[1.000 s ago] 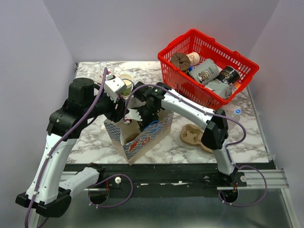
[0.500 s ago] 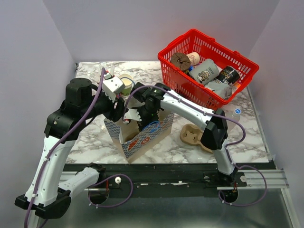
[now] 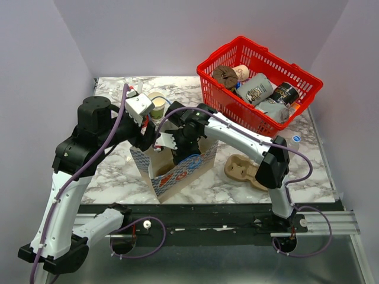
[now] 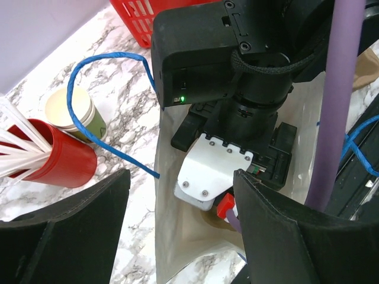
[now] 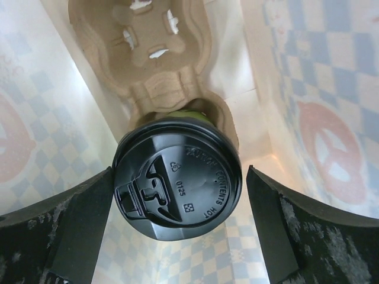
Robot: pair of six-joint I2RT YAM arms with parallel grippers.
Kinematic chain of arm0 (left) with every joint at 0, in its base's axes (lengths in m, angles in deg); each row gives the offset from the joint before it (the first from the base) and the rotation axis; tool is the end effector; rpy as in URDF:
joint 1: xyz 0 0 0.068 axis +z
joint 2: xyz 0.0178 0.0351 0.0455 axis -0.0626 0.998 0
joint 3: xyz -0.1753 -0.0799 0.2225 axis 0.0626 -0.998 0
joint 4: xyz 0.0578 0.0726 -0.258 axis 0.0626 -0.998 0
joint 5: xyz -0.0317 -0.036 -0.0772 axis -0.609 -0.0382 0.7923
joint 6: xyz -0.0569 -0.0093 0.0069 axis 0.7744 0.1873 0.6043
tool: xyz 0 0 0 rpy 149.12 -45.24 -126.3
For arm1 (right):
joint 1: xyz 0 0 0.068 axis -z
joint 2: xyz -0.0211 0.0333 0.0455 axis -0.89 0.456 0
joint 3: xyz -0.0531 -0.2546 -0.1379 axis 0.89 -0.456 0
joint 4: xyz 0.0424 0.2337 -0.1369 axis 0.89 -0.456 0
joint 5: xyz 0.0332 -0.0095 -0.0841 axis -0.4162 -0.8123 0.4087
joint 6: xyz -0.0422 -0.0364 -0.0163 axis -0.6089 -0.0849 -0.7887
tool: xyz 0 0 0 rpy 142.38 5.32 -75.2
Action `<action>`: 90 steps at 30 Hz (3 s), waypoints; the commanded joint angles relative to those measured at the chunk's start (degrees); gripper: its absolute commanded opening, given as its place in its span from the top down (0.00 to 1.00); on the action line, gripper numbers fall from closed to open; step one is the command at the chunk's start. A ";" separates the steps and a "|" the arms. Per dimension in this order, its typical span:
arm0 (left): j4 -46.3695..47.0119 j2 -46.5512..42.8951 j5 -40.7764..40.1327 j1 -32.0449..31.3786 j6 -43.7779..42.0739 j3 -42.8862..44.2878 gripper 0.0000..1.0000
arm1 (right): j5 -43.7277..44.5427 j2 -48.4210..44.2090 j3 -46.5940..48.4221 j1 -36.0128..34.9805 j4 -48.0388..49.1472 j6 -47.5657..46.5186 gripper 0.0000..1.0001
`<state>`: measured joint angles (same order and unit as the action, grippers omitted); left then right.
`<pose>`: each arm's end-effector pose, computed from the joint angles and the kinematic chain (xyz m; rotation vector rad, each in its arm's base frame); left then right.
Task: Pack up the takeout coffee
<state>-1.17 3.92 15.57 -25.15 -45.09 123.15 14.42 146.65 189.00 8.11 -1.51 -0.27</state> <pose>0.1358 -0.0715 0.4819 0.8255 1.8157 -0.5162 0.2484 0.3715 0.3093 -2.2882 1.6714 0.4077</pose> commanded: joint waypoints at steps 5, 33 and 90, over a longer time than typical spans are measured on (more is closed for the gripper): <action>-3.06 -0.55 0.12 -0.50 -0.10 1.36 0.20 | -5.91 -4.72 0.03 0.44 4.61 6.04 0.00; -0.96 1.90 -4.55 1.87 4.47 -6.81 0.13 | -3.38 -25.46 -3.30 4.84 19.91 14.92 0.00; -4.21 7.62 0.11 -2.87 -12.58 -5.58 1.00 | 10.17 -35.66 -16.58 14.25 34.33 25.21 0.00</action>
<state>-6.64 11.20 17.69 -28.19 -59.03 118.87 26.73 112.37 170.10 22.12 33.44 23.84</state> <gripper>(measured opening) 0.018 0.997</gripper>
